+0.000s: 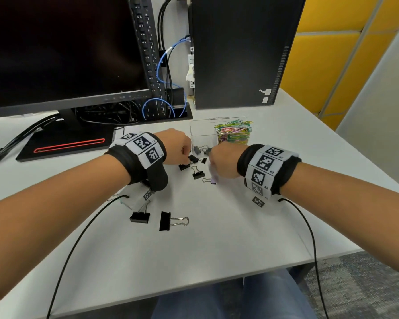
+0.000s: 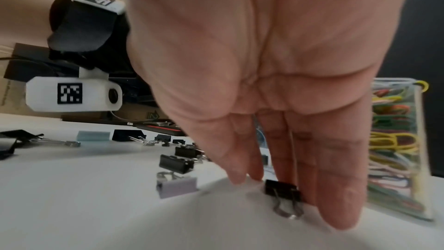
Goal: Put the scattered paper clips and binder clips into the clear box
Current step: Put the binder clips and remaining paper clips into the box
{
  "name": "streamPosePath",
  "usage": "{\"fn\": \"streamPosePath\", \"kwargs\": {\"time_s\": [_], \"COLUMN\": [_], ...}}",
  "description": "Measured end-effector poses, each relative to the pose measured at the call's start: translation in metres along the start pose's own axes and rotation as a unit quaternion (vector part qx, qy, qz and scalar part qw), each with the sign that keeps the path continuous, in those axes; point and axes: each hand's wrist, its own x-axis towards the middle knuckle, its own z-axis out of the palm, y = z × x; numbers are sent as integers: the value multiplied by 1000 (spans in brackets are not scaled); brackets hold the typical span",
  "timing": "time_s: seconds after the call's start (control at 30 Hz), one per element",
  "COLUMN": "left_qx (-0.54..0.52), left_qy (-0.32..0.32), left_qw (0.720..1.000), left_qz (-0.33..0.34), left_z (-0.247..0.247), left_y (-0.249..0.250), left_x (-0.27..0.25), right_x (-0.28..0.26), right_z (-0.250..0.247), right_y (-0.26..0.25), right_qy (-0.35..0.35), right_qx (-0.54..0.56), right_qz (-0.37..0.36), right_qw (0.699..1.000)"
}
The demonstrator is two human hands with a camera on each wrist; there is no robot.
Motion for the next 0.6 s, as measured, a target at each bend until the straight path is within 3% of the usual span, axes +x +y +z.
{"fn": "streamPosePath", "kwargs": {"time_s": [0.17, 0.4, 0.6], "left_qx": [19, 19, 33], "left_qy": [-31, -43, -49], "left_qw": [999, 999, 998], "left_qz": [-3, 20, 24], "left_z": [15, 16, 18], "left_y": [-1, 0, 1], "left_x": [5, 2, 1], "right_x": [4, 4, 4], "right_z": [4, 4, 2], "right_y": [-4, -11, -6], "right_qy": [17, 36, 19], "right_qx": [43, -6, 66], "right_qz": [-16, -70, -50], "right_qw": [999, 997, 996]}}
